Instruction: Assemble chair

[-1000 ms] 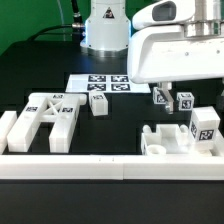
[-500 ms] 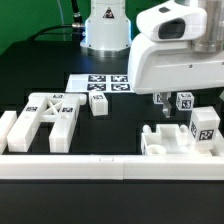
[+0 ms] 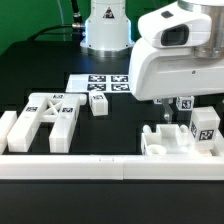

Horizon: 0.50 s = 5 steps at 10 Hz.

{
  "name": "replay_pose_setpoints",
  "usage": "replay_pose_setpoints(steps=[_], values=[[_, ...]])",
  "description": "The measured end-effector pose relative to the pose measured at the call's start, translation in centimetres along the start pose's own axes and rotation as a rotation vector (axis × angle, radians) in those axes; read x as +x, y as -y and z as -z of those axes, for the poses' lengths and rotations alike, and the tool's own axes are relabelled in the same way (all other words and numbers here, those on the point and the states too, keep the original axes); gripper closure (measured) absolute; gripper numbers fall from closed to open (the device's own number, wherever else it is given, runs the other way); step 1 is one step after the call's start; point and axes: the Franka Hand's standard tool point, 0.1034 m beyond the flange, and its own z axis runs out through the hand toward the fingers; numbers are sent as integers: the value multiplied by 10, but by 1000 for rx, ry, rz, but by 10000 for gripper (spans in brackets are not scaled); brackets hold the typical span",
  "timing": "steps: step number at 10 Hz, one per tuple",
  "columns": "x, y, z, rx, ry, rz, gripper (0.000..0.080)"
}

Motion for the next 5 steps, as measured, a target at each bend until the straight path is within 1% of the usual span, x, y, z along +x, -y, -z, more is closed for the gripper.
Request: replay_pose_setpoints(steps=[2, 4, 5], values=[[4, 2, -2, 0, -3, -1, 151], [4, 2, -3, 0, -4, 0, 151], [4, 2, -3, -1, -4, 0, 272]])
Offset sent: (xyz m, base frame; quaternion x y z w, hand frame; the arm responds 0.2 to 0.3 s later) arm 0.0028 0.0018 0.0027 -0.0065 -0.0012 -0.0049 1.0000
